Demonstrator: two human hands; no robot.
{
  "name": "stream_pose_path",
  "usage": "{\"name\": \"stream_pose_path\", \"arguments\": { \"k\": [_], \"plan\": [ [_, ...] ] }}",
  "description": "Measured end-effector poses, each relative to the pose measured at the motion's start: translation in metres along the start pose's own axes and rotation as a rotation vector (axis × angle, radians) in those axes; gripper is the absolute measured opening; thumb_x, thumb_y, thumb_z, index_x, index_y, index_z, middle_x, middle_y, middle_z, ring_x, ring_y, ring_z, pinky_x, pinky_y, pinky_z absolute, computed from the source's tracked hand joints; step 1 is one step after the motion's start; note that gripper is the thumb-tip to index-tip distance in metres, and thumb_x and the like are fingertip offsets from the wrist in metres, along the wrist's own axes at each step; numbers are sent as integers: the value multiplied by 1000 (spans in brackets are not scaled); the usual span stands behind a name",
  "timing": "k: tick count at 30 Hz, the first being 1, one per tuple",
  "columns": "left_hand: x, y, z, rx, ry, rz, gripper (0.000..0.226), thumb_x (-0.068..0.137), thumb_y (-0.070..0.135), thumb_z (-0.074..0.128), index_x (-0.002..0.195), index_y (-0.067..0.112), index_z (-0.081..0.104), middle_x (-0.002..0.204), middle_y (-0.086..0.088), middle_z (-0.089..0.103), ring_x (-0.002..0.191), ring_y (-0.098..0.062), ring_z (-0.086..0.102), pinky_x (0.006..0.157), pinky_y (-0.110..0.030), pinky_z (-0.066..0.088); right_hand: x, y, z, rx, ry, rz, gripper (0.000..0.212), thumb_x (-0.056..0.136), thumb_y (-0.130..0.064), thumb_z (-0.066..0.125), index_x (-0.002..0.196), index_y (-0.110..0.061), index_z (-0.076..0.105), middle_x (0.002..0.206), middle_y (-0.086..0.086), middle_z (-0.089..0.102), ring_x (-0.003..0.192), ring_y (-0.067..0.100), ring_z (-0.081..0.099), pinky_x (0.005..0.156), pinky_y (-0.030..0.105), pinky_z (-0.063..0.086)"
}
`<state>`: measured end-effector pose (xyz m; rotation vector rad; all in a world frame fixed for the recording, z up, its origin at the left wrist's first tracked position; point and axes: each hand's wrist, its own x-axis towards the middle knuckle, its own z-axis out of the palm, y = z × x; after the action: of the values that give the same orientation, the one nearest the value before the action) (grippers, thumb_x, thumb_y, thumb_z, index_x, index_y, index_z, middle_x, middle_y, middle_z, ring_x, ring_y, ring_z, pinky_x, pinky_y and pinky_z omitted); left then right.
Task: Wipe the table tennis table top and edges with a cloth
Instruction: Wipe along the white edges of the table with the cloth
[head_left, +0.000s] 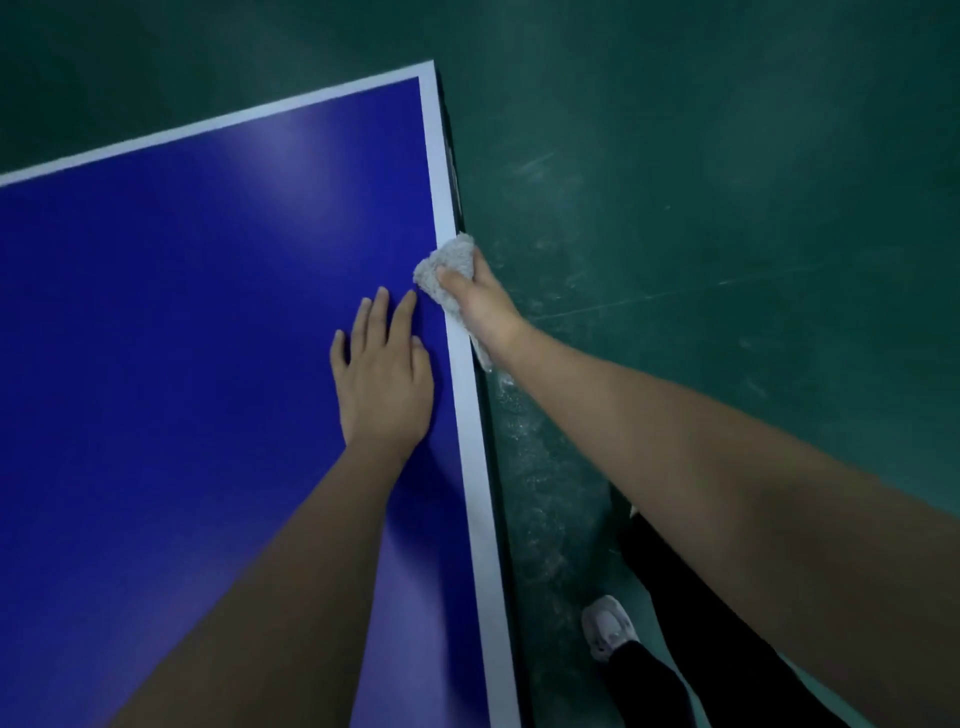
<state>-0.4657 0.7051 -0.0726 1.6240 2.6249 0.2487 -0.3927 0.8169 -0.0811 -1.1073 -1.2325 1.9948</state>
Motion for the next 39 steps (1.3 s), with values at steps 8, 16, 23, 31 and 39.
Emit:
{"name": "stream_pose_path", "arguments": {
  "k": [8, 16, 23, 31, 39],
  "plan": [
    [1, 1, -4, 5, -50, -14, 50, 98, 27, 23, 147, 25, 23, 156, 0, 18, 144, -14, 9, 116, -40, 6, -106, 57, 1, -35, -37, -31, 64, 100, -22, 43, 151, -24, 5, 157, 0, 20, 143, 12, 22, 118, 43, 21],
    [-1, 6, -10, -87, -51, -78, 55, 94, 31, 17, 148, 23, 20, 156, 0, -1, 144, -12, 0, 118, -34, 3, -94, 55, -2, -10, -99, 28, 71, 99, -9, 44, 144, -33, -5, 158, -8, 4, 145, 8, 12, 119, 43, 17],
    [3, 10, -15, -30, -112, -95, 55, 93, 29, 14, 147, 20, 22, 155, -2, 15, 144, -17, 8, 117, -39, 9, 86, -37, -9, -62, -119, -8, 65, 100, -23, 40, 150, -18, -1, 141, 7, 36, 128, 15, 38, 102, 25, 34],
    [5, 7, -16, -32, -151, -93, 52, 95, 25, 21, 147, 18, 22, 154, -4, 21, 143, -17, 11, 113, -40, 12, 151, -70, -7, -97, -33, -13, 55, 102, -23, 38, 149, -17, 11, 149, 9, 31, 137, 21, 33, 106, 26, 28],
    [5, 4, -15, 0, -159, -85, 53, 97, 26, 21, 149, 20, 14, 155, -4, 18, 144, -18, 11, 115, -37, 9, 35, 0, -13, -151, -140, -20, 75, 98, -22, 46, 150, -28, -9, 155, -15, 1, 142, 5, 16, 116, 38, 27]
  ]
}}
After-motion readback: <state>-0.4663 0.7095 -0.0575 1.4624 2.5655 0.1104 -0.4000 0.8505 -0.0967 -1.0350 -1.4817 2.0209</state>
